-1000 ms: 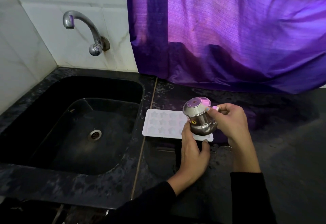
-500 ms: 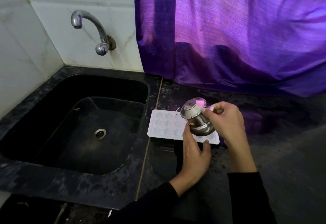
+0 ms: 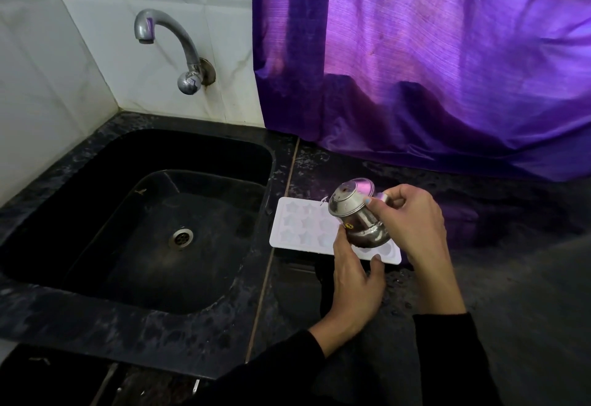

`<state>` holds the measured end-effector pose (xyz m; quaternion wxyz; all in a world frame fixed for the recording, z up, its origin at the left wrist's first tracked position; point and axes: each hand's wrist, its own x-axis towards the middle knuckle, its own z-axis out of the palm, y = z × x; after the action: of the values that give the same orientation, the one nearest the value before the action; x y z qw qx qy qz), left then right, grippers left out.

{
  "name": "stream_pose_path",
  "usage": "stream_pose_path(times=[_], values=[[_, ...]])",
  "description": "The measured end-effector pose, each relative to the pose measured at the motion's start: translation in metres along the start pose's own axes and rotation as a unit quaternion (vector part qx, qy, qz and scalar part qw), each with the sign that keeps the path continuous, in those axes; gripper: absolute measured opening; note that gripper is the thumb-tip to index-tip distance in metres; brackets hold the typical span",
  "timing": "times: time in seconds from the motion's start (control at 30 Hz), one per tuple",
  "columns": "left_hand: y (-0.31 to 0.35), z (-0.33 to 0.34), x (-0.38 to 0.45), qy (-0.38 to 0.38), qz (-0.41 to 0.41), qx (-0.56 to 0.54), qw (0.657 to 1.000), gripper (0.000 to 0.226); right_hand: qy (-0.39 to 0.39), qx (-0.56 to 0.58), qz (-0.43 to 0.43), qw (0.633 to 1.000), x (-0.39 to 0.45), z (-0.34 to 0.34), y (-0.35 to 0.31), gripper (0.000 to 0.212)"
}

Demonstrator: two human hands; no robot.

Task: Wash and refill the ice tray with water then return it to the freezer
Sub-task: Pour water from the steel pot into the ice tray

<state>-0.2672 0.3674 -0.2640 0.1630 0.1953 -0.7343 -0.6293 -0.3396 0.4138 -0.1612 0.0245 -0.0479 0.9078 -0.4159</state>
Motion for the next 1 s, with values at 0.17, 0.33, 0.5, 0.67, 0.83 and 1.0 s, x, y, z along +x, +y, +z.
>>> stream_pose_path(times=[0.17, 0.33, 0.5, 0.67, 0.83, 1.0], values=[[0.000, -0.002, 0.000, -0.008, -0.010, -0.005, 1.000, 0.074, -0.002, -0.003, -0.004, 1.000, -0.001, 0.001, -0.001, 0.021], [-0.001, -0.001, 0.001, 0.003, -0.008, 0.000, 1.000, 0.074, -0.004, -0.006, -0.006, 1.000, -0.002, 0.003, -0.003, 0.021], [0.000, -0.004, 0.000, -0.007, -0.004, -0.007, 1.000, 0.074, -0.002, 0.016, -0.008, 1.000, -0.003, 0.004, -0.001, 0.020], [0.001, -0.007, 0.001, 0.002, 0.011, -0.004, 1.000, 0.074, 0.007, 0.084, 0.022, 0.996, 0.002, 0.005, 0.004, 0.021], [0.003, -0.012, 0.007, 0.029, 0.021, -0.001, 0.999, 0.075, 0.009, 0.125, 0.028, 0.992, 0.002, 0.006, 0.002, 0.018], [0.000, -0.017, 0.009, 0.037, 0.010, -0.008, 0.999, 0.078, 0.009, 0.108, 0.014, 0.994, -0.001, 0.012, -0.005, 0.019]])
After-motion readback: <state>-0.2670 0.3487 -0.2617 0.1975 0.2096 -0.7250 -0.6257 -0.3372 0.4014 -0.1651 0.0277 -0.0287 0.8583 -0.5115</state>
